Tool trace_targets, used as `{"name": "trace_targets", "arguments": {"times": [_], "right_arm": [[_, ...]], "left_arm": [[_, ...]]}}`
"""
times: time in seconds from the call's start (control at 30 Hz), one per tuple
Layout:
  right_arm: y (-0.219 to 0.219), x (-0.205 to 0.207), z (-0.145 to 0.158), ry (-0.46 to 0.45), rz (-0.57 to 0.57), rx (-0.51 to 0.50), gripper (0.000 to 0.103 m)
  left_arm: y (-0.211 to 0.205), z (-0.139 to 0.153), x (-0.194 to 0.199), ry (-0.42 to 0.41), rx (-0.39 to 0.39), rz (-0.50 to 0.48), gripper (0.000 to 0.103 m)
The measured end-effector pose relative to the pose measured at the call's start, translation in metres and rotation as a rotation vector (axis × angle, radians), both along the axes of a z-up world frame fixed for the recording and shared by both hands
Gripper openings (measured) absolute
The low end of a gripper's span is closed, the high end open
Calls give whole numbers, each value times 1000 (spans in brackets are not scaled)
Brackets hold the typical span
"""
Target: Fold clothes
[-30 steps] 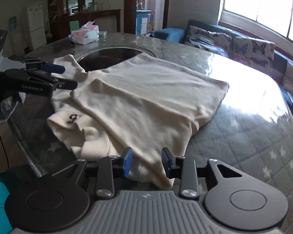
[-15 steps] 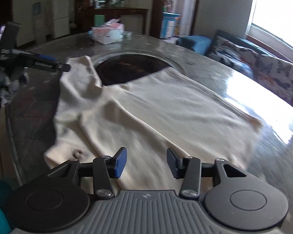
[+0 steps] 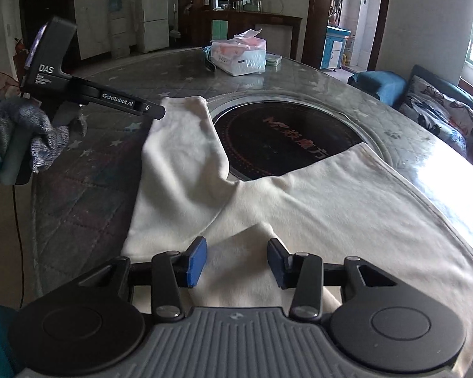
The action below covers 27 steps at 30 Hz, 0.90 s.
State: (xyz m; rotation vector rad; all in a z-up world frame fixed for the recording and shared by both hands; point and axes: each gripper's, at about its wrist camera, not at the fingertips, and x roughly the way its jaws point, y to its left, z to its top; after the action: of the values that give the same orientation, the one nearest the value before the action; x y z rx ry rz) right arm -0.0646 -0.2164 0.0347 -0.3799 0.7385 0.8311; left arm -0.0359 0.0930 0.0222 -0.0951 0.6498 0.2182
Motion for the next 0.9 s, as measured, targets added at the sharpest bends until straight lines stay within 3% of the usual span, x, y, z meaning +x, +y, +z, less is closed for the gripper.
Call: {"name": "trace_targets", "arguments": {"times": [0.23,0.53,0.7,0.8,0.9], "right_arm": [[-5,-4,5,-13,1,3,44],[-25,-14,18,-45,-44,10,44],[-36,-20,19,-50,-69,11,44],[-43,-24,19,-55,-93,18,44],[-54,-27,23,-66,-123,31,44]], "left_arm": [[-1,0,12,-4,-13,-8,75],[14,-6,24,15,-109,65,47],[20,-6,28,9,-140,86,14],[22,-1,27,-2,-186,76,7],[15,14,19,-38,-221,35,6]]}}
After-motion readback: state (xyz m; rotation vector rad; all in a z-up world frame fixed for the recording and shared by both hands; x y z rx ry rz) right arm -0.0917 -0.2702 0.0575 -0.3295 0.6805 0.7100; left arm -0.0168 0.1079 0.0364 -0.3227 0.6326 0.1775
